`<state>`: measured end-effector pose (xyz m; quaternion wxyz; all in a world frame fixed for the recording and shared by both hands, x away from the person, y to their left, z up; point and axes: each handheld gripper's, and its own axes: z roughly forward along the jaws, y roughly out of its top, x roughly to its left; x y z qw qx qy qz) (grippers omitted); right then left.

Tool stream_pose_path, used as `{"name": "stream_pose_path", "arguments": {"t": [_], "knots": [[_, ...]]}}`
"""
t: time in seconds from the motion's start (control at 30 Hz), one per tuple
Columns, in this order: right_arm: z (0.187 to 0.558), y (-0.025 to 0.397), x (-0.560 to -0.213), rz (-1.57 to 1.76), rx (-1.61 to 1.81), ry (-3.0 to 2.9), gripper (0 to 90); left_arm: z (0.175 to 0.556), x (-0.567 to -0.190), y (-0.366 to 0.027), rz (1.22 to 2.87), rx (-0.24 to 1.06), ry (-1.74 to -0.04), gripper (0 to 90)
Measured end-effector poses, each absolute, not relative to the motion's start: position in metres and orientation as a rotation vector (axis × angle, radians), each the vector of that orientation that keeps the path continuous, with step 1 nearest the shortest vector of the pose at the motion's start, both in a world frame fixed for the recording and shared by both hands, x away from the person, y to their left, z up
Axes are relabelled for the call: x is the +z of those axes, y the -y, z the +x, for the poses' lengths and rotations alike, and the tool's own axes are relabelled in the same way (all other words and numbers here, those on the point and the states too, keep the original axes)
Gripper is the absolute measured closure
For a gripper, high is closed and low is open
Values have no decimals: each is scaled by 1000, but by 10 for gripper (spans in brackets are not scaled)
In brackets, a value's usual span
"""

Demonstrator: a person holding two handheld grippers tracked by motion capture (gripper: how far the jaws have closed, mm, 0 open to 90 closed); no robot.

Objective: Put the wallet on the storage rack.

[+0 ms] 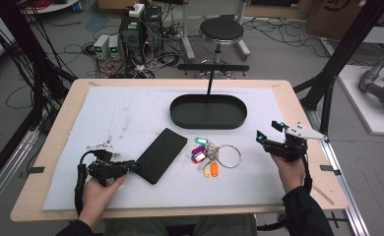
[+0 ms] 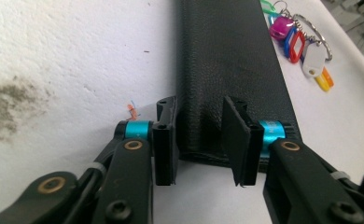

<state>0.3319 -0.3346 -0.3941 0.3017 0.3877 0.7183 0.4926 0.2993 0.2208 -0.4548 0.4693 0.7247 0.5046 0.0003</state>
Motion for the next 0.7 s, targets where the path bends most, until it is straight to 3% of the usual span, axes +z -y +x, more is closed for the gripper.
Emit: {"name": "stream_pose_path", "arguments": {"t": [0.33, 0.7], "knots": [[331, 336, -394, 1032, 1309, -1897, 287, 299, -447, -223, 1780, 30, -1167, 762], [330, 337, -393, 1031, 1311, -1896, 287, 289, -416, -217, 1841, 254, -908, 786]]}}
